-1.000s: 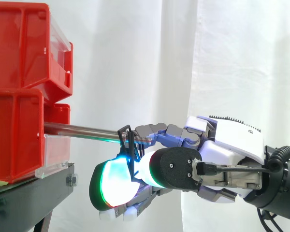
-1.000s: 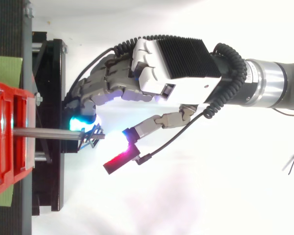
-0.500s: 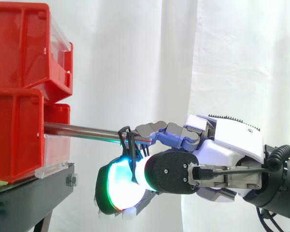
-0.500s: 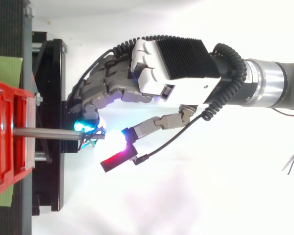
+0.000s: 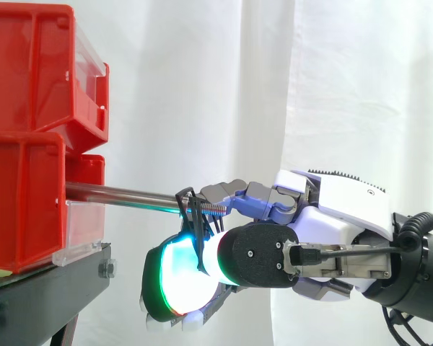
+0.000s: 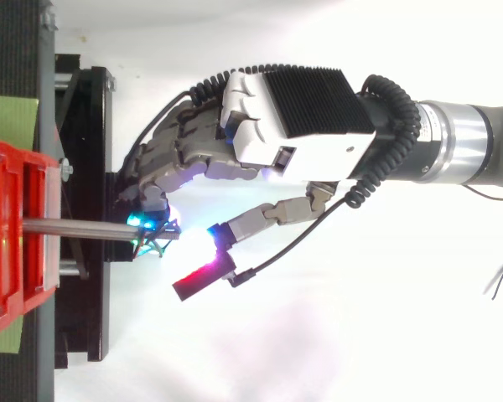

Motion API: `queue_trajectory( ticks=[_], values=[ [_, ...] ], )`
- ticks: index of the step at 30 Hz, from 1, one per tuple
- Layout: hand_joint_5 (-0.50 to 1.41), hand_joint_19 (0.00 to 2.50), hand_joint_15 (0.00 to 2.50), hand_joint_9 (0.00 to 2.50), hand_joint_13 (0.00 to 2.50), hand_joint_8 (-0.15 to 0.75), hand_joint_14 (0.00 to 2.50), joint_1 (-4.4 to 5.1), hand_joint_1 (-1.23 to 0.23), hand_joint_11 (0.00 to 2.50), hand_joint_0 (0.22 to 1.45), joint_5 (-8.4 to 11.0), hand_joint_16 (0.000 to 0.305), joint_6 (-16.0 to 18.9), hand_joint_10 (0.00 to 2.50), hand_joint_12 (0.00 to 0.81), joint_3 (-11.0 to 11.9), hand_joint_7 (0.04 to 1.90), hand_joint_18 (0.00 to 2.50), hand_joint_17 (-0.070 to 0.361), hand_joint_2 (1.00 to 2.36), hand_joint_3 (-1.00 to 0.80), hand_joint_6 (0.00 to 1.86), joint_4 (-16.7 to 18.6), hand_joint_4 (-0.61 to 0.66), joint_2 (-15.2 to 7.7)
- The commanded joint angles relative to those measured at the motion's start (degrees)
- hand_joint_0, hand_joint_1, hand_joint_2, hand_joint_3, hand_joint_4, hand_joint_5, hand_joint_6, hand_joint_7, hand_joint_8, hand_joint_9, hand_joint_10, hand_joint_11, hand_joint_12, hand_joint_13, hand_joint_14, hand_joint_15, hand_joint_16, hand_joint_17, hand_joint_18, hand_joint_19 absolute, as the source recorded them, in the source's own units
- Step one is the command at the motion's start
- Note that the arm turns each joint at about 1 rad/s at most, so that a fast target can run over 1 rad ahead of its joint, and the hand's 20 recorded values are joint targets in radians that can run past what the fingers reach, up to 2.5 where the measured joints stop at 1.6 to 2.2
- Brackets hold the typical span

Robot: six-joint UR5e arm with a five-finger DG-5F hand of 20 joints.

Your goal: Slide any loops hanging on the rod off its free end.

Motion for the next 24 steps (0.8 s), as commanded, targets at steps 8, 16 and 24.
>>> queue_trajectory(
  ticks=[8,16,24],
  values=[
    [-0.21,0.43,0.15,0.79,0.83,0.243,0.01,0.11,-0.68,0.25,0.61,-0.18,0.038,-0.3,0.01,0.256,0.2,0.99,0.8,0.085,1.02,-0.24,0.92,-6.1,-0.07,1.5],
    [-0.21,0.43,0.16,0.8,0.83,0.241,0.01,0.2,-0.68,0.26,0.62,0.0,0.037,-0.7,0.01,0.256,0.2,0.98,0.8,0.084,1.02,-0.25,0.92,-7.8,-0.08,2.1],
    [-0.21,0.43,0.15,0.8,0.83,0.241,0.01,0.38,-0.69,0.25,0.62,0.26,0.038,-2.0,0.01,0.255,0.2,0.99,0.8,0.085,1.02,-0.25,0.91,-14.5,-0.08,5.9]
  ],
)
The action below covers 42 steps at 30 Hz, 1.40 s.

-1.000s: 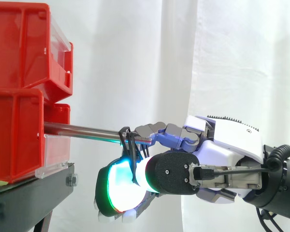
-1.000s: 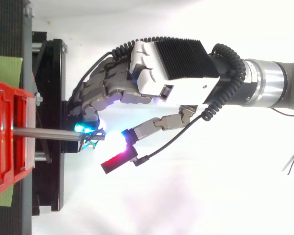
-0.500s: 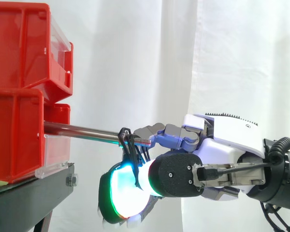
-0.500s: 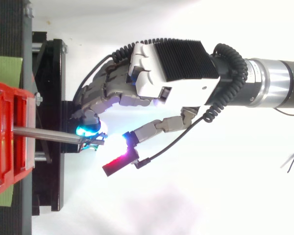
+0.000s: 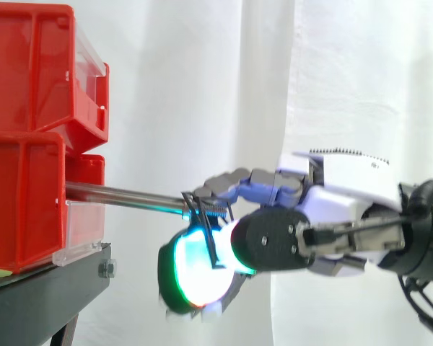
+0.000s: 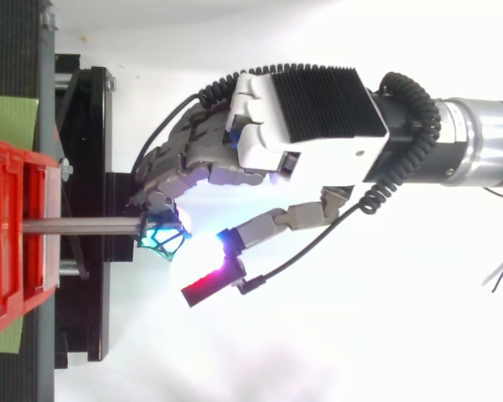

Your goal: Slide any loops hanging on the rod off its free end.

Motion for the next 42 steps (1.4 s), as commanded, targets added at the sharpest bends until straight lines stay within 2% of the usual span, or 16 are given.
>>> queue_trajectory(
  ticks=[1,9,18,29,34,42],
  values=[
    [-0.21,0.42,0.16,0.8,0.83,0.24,0.01,0.07,-0.69,0.25,0.62,0.11,0.038,-0.7,0.01,0.255,0.0,0.99,0.8,0.085,1.02,-0.26,0.91,-4.5,-0.08,2.1],
    [-0.21,0.43,0.16,0.8,0.83,0.242,0.01,0.16,-0.69,0.25,0.62,0.55,0.038,-1.7,0.01,0.254,0.0,0.99,0.8,0.084,1.02,-0.26,0.91,-11.9,-0.08,4.9],
    [-0.21,0.43,0.15,0.81,0.84,0.241,0.01,0.24,-0.69,0.25,0.62,1.6,0.038,-1.7,0.01,0.256,0.0,0.99,0.8,0.085,1.02,-0.27,0.91,-15.6,-0.08,6.4],
    [-0.21,0.42,0.16,0.81,0.84,0.242,0.01,0.51,-0.69,0.25,0.62,4.32,0.038,-1.1,0.01,0.256,0.0,0.99,0.81,0.085,1.02,-0.28,0.91,-22.0,-0.07,8.7],
    [-0.21,0.42,0.16,0.81,0.84,0.243,0.01,0.68,-0.69,0.25,0.62,5.03,0.038,-0.4,0.01,0.256,0.0,1.0,0.81,0.085,1.02,-0.29,0.91,-23.9,-0.07,9.3],
    [-0.21,0.42,0.15,0.81,0.84,0.238,0.01,1.21,-0.71,0.26,0.63,7.31,0.038,2.7,0.01,0.252,0.0,0.98,0.81,0.085,1.01,-0.34,0.9,-26.6,-0.05,9.8]
  ],
)
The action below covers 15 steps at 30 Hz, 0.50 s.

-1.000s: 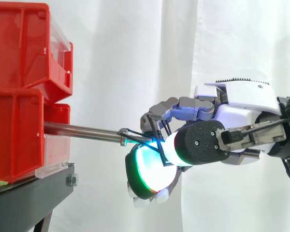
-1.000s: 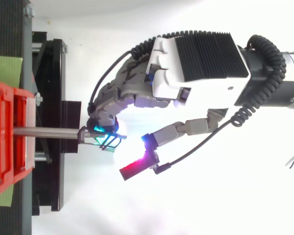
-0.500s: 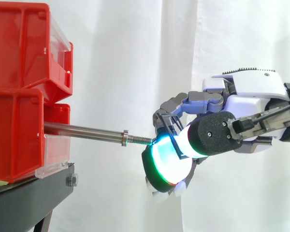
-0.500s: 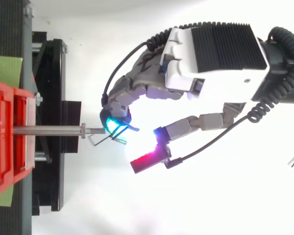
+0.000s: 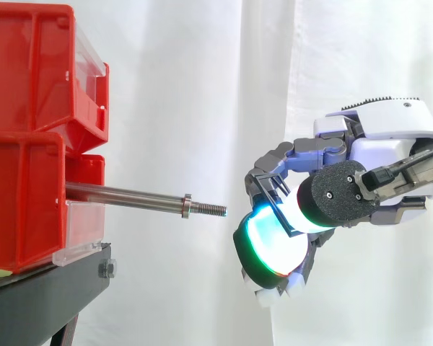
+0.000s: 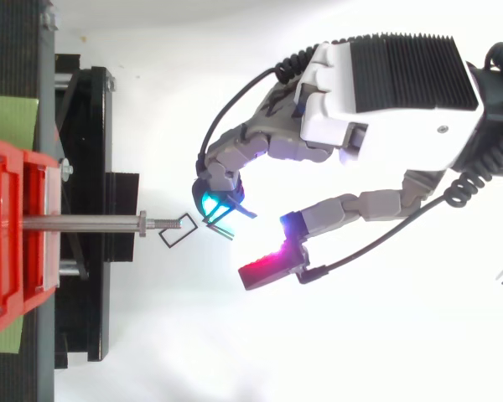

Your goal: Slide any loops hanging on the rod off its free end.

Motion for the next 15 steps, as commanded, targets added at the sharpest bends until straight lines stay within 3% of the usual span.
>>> queue_trajectory(
  ticks=[1,12,15],
  values=[
    [-0.21,0.43,0.16,0.81,0.85,0.235,0.01,0.26,-0.7,0.26,0.63,1.42,0.038,1.9,0.01,0.254,0.0,0.97,0.81,0.085,1.01,-0.35,0.9,-1.7,-0.04,0.3],
    [-0.22,0.43,0.16,0.79,0.84,0.231,0.01,1.06,-0.72,0.25,0.64,4.58,0.038,8.1,0.01,0.253,0.0,0.96,0.81,0.085,1.01,-0.41,0.89,-4.4,0.03,0.7],
    [-0.22,0.43,0.16,0.79,0.84,0.229,0.01,1.32,-0.72,0.25,0.63,6.25,0.038,11.8,0.01,0.254,0.0,0.94,0.81,0.085,1.01,-0.43,0.89,-6.1,0.03,0.7]
  ],
)
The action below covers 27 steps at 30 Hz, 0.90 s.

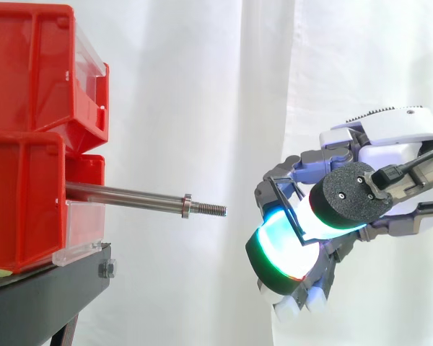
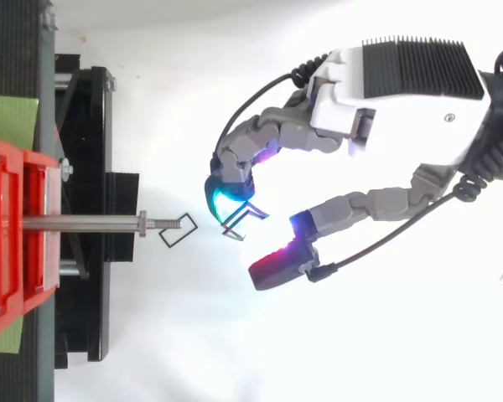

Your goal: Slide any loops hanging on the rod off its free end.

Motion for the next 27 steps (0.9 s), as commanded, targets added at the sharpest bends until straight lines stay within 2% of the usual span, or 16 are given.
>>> queue_trajectory(
  ticks=[1,2,10,16,18,27],
  values=[
    [-0.22,0.43,0.16,0.79,0.84,0.231,0.01,0.18,-0.72,0.26,0.63,1.38,0.038,3.7,0.01,0.252,0.0,0.94,0.81,0.085,1.01,-0.44,0.89,-1.5,0.03,0.0],
    [-0.22,0.43,0.16,0.79,0.84,0.227,0.01,0.36,-0.72,0.26,0.63,1.56,0.038,5.2,0.01,0.255,0.0,0.94,0.81,0.085,1.01,-0.44,0.89,-2.1,0.03,0.0],
    [-0.22,0.42,0.15,0.79,0.85,0.23,0.01,0.71,-0.73,0.25,0.64,1.56,0.038,8.5,0.01,0.254,0.0,0.94,0.82,0.084,1.0,-0.49,0.88,-3.7,0.05,0.2],
    [-0.22,0.44,0.16,0.79,0.86,0.231,0.01,1.06,-0.74,0.26,0.63,2.96,0.038,12.2,0.01,0.255,0.1,0.95,0.83,0.085,1.0,-0.5,0.88,-5.7,0.07,0.4],
    [-0.22,0.43,0.16,0.8,0.86,0.232,0.01,1.32,-0.74,0.26,0.63,3.66,0.038,14.5,0.01,0.255,0.1,0.96,0.83,0.085,1.0,-0.5,0.88,-7.2,0.08,0.5],
    [-0.22,0.43,0.15,0.8,0.86,0.237,0.01,1.76,-0.73,0.26,0.65,4.19,0.038,19.4,0.01,0.255,0.1,0.96,0.83,0.085,1.0,-0.48,0.88,-8.8,0.05,0.5]
  ],
)
